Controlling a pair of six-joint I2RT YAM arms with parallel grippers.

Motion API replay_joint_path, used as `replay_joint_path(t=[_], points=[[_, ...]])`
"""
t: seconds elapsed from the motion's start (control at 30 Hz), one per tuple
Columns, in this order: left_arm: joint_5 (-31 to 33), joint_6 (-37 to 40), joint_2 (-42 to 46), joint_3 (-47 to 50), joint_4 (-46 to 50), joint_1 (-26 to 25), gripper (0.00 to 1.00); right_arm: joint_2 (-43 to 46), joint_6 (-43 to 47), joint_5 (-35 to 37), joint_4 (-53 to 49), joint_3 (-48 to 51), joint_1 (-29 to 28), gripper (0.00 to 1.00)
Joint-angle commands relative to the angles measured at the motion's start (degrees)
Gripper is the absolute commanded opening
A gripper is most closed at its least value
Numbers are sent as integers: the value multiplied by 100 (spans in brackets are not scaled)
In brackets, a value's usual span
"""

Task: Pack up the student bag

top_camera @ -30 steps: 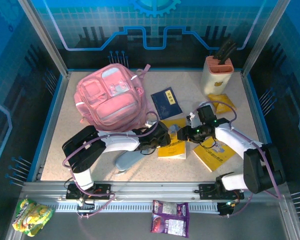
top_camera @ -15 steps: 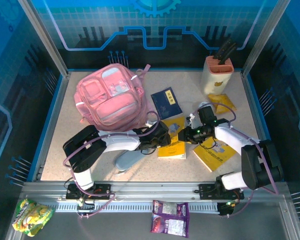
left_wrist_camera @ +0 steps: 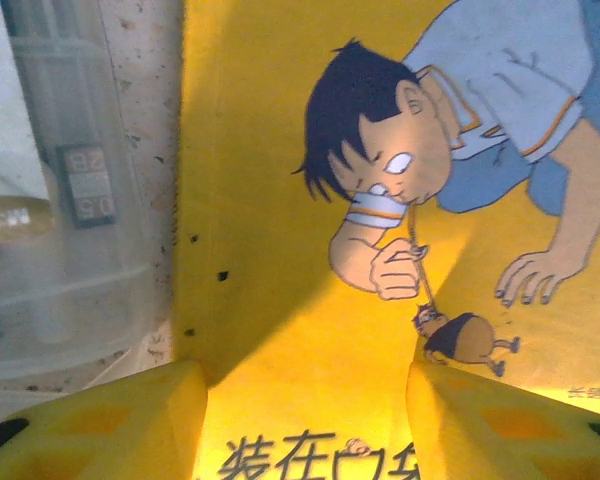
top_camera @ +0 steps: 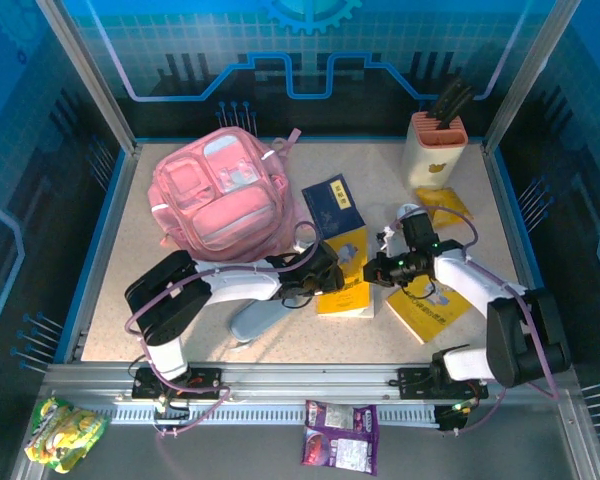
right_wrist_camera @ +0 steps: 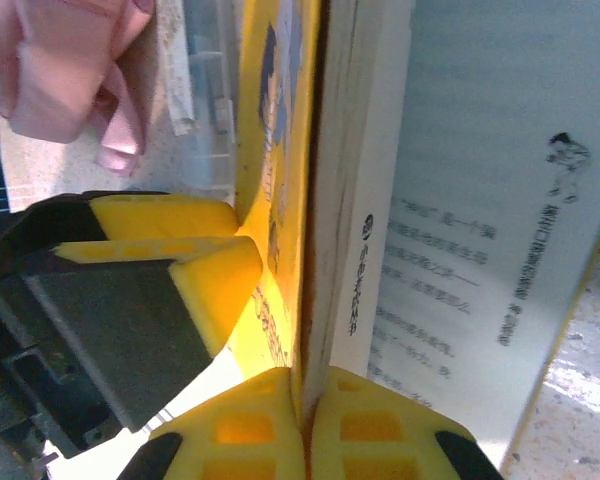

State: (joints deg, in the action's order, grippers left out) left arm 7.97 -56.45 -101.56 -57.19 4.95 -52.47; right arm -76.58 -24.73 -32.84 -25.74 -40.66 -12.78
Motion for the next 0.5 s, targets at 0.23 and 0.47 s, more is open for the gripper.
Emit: replay_joint_path(t=[0.23,0.47], points=[[-431,400,1754,428,307,376,65,1103,-64,-633,-319,-218,436,0],[-1456,544,2587,911,-88,1168,77,1524,-277,-1149,-512,-868,482,0]])
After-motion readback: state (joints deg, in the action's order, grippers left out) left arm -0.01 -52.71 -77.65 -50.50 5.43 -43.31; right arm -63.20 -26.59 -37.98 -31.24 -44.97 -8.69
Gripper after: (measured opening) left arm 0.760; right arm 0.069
